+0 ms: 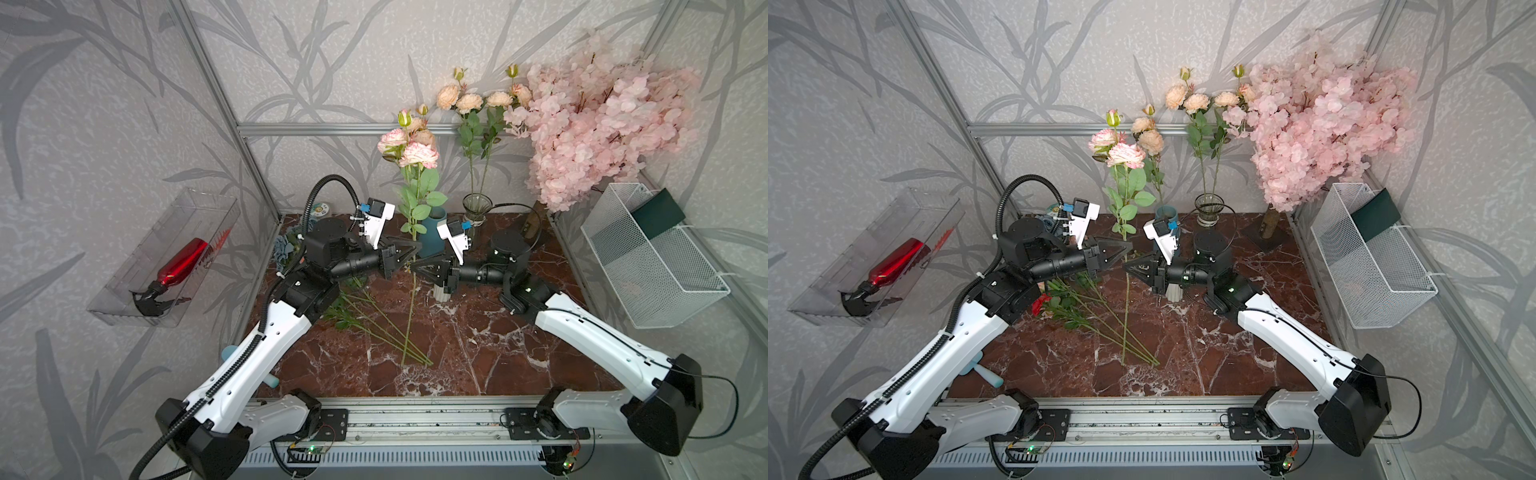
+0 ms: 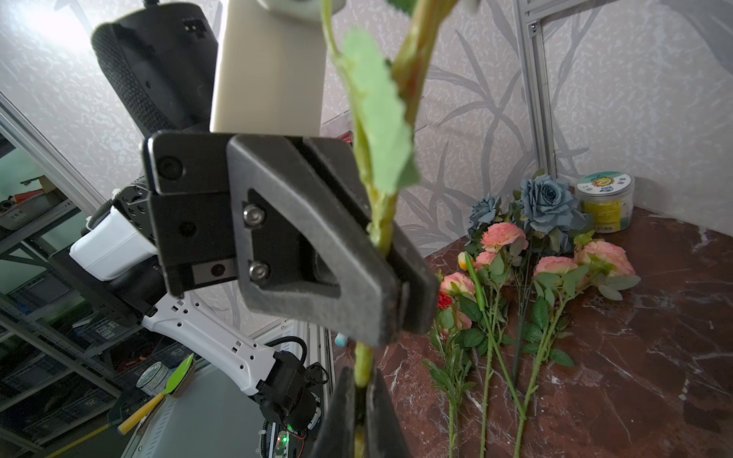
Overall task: Place the pink flowers into the vase
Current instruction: Pick up the flower at the center of the board.
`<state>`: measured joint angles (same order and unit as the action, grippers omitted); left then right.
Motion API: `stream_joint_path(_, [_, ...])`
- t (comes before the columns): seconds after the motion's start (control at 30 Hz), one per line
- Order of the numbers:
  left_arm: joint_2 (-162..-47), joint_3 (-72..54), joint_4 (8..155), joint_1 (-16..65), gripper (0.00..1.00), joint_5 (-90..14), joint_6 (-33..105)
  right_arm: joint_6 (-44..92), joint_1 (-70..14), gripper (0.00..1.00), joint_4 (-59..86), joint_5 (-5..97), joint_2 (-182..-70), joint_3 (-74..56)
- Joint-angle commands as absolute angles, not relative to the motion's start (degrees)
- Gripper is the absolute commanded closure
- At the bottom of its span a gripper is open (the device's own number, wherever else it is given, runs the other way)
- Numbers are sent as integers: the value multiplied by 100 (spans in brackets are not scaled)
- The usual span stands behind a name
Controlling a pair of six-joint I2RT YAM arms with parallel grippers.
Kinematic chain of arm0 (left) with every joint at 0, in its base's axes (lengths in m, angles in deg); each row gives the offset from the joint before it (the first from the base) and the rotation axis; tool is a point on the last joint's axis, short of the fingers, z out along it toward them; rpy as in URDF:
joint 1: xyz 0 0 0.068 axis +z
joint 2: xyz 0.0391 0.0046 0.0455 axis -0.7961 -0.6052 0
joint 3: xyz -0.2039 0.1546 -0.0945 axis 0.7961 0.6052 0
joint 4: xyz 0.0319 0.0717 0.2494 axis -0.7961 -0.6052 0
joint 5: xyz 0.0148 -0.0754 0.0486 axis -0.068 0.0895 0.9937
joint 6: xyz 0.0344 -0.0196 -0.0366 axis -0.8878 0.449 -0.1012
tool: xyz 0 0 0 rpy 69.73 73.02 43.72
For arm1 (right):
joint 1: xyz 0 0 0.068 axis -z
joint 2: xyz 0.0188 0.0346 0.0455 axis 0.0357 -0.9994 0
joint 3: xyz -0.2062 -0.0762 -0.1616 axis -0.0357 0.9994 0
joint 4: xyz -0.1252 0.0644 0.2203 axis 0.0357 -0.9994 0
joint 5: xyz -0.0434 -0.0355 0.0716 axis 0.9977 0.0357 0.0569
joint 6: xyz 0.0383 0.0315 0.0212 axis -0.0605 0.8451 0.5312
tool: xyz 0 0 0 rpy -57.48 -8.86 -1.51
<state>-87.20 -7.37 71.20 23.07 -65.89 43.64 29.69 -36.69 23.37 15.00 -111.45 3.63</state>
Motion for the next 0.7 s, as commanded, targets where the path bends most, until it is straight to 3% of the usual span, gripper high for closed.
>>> stream_joint_path(0.0, [-8724, -967, 6708, 2238, 91, -6289, 4153, 2691, -3725, 100, 2459, 1524, -11123, 193])
stream_joint_path(0.13, [-8674, -972, 6550, 2233, 63, -6044, 4116, 2499, -3726, 100, 2211, 1683, -11027, 175])
stream_joint_path(0.27, [-8629, -969, 6488, 2240, 27, -5894, 4138, 2287, -3727, 100, 1977, 1863, -10919, 163])
stream_joint_path(0.67, [-8550, -1032, 5760, 2241, 18, -5153, 4006, 1857, -3773, 100, 1756, 2999, -10956, 73])
